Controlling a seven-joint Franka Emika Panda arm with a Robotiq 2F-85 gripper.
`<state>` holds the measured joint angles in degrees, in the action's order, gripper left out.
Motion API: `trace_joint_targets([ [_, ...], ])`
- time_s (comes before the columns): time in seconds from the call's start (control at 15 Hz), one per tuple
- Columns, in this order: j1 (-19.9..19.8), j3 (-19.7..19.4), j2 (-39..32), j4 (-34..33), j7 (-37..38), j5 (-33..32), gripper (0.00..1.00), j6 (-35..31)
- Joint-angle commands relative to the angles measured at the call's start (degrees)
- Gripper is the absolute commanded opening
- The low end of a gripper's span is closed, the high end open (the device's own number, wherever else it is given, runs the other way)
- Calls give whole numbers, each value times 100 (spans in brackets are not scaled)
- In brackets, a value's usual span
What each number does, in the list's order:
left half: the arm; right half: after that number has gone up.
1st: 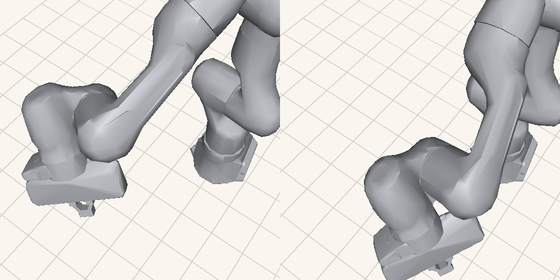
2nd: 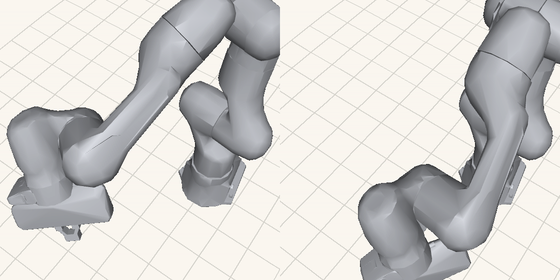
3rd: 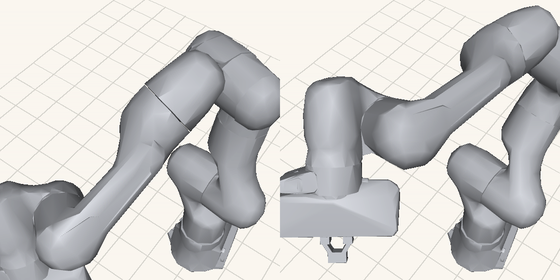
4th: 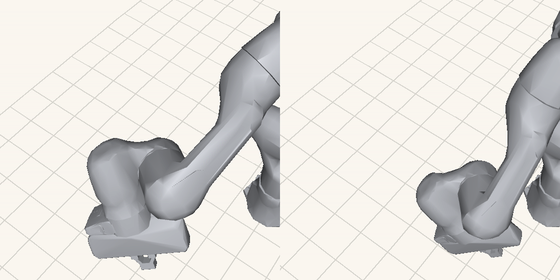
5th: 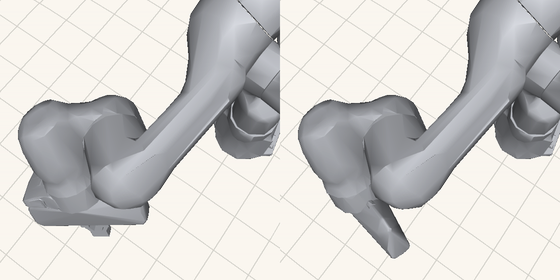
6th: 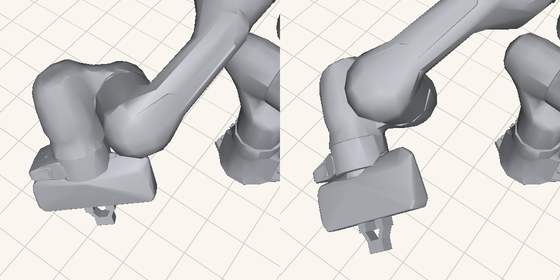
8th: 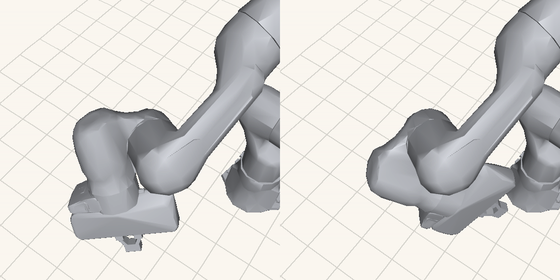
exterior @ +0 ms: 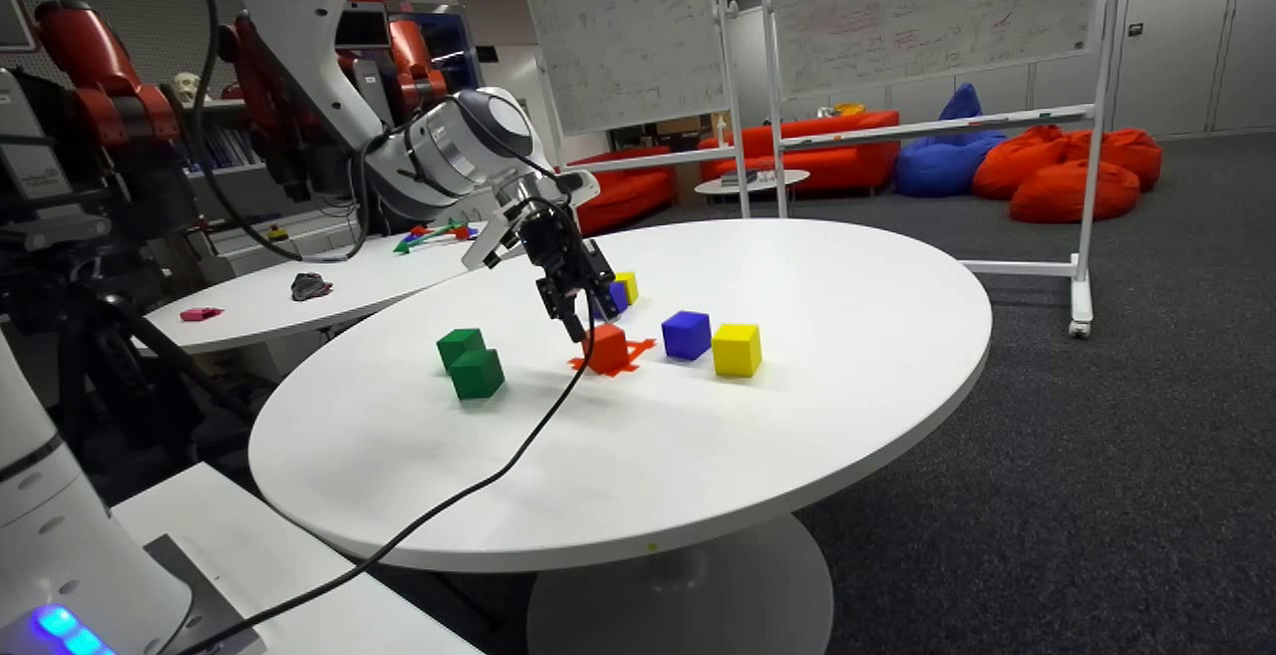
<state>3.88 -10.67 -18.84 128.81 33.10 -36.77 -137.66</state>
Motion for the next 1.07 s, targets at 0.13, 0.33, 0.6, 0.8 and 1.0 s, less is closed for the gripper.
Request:
trace_joint_targets([
  [0.13, -21, 29, 6, -1, 8, 6, 100, 12],
  [0.33, -13, 12, 24, 67, 61, -44, 100, -30],
  [0.6, -63, -52, 65, 310, 130, -103, 100, -149],
  [0.8, -136, -128, 61, 515, 169, -104, 100, -237],
  [1.0, -123, -82, -10, 387, 43, -1, 100, 5],
])
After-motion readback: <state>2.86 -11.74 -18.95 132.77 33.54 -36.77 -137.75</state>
